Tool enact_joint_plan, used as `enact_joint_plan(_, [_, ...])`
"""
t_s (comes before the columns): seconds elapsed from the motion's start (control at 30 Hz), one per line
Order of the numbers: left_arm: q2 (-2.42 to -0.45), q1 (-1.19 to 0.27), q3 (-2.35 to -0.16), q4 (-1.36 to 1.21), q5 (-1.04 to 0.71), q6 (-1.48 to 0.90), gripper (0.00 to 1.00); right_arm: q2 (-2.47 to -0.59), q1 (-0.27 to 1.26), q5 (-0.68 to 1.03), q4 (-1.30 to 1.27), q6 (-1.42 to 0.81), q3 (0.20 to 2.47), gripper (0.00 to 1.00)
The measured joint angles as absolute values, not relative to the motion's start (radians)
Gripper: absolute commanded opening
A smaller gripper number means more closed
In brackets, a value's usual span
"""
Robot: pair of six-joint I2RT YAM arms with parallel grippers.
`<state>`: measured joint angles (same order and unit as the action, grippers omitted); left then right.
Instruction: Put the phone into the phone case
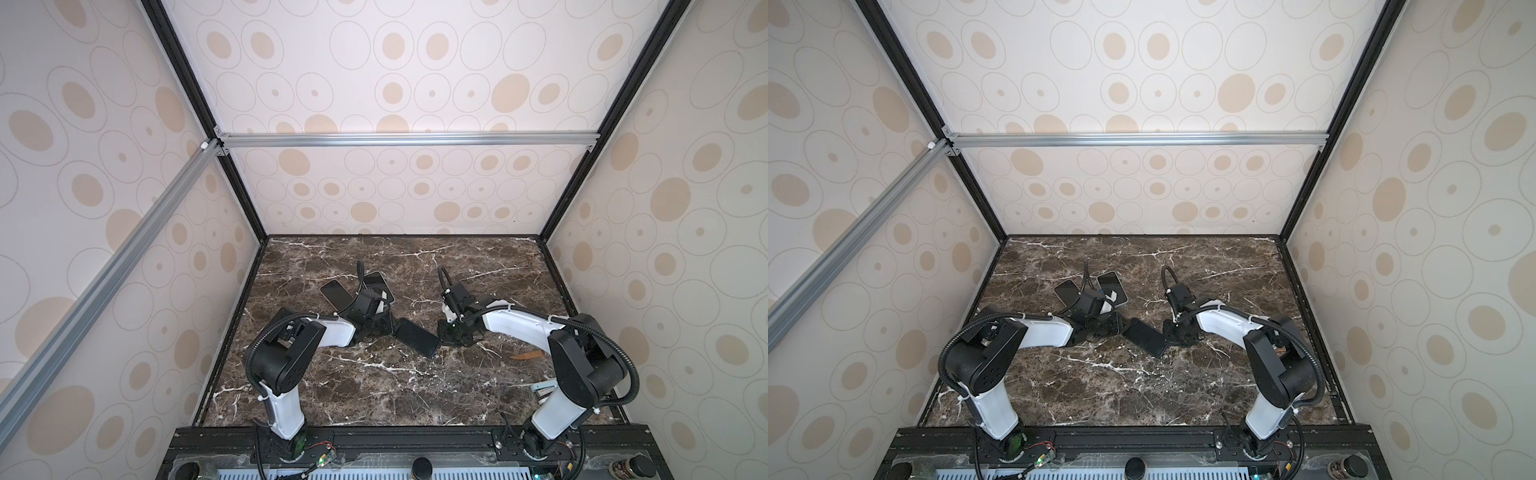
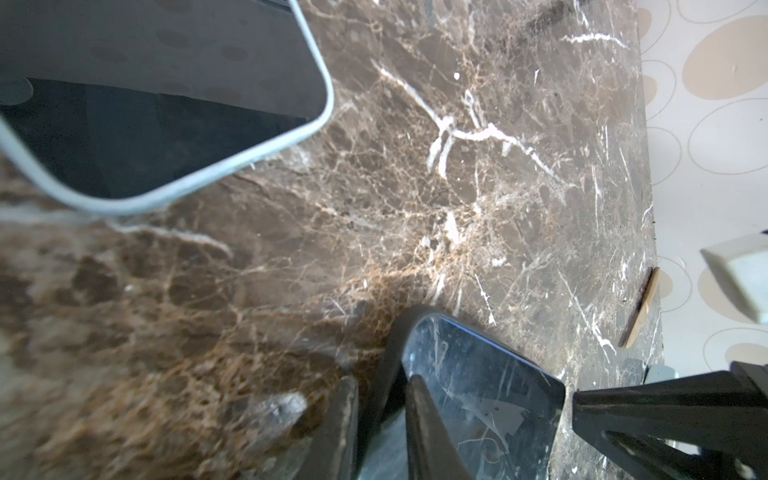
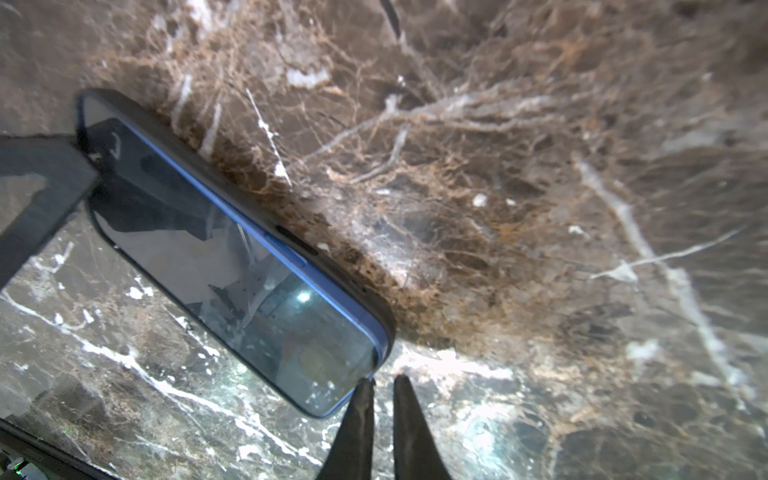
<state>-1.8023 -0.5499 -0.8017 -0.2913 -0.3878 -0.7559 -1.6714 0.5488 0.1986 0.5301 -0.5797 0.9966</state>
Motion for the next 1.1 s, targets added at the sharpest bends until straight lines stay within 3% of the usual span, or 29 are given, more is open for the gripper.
enact_joint_plan(1.1, [-1.802, -0.55, -0.801, -0.292, -0.386, -0.761, 0.22, -1.768, 0.532, 0.224, 0.48, -0.566, 1.005, 0.09])
